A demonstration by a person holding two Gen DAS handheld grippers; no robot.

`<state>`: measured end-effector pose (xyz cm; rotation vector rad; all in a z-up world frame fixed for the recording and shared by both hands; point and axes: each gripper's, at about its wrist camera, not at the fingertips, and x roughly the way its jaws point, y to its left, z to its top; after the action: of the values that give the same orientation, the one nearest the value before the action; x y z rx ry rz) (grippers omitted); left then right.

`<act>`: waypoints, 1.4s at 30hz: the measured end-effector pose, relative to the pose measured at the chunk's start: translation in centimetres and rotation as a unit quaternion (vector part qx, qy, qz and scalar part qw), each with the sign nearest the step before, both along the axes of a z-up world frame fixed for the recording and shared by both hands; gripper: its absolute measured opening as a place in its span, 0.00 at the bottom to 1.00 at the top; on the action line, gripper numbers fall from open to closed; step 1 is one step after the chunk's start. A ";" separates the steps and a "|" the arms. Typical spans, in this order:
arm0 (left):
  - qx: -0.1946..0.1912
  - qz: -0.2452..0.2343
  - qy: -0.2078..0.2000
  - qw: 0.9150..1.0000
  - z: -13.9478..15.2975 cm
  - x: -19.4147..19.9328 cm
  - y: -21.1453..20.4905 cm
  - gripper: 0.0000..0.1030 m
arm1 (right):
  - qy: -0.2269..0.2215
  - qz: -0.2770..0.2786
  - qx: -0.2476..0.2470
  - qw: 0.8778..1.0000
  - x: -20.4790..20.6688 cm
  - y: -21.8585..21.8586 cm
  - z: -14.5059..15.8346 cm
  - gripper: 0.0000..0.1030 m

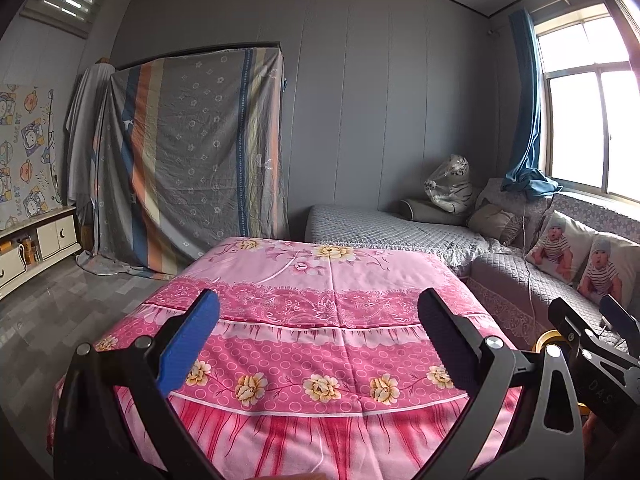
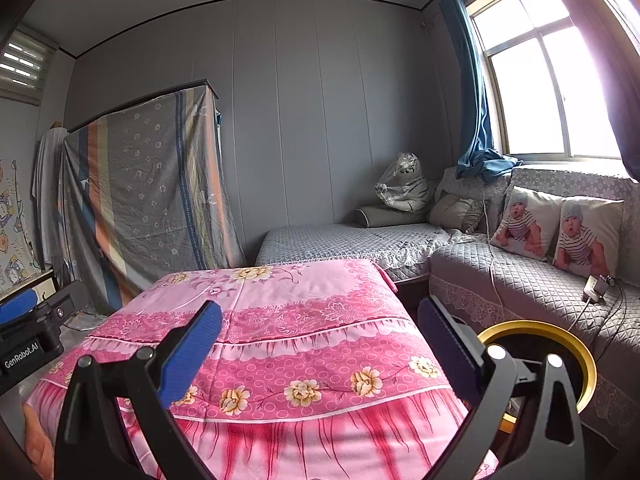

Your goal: Collect trash

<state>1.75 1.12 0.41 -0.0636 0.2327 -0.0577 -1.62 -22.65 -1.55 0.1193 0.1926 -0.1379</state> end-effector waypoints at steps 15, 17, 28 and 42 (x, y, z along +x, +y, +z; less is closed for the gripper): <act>-0.002 -0.004 0.000 1.000 0.2 0.2 -0.1 0.92 | 0.009 -0.002 0.012 1.000 0.5 -0.5 -0.5 0.92; -0.004 -0.006 -0.002 1.000 0.2 0.2 -0.1 0.92 | 0.010 -0.003 0.013 1.000 0.5 -0.6 -0.6 0.92; -0.006 -0.013 -0.002 1.000 0.2 0.0 -0.4 0.92 | 0.014 -0.005 0.018 1.000 0.7 -0.9 -0.7 0.92; -0.006 -0.016 0.002 1.000 0.0 0.2 -0.4 0.92 | 0.025 -0.007 0.028 0.999 1.0 -1.0 -1.4 0.92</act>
<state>1.95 0.74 0.45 -0.0711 0.2373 -0.0903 -0.60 -23.64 -2.91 0.1730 0.2462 -0.1500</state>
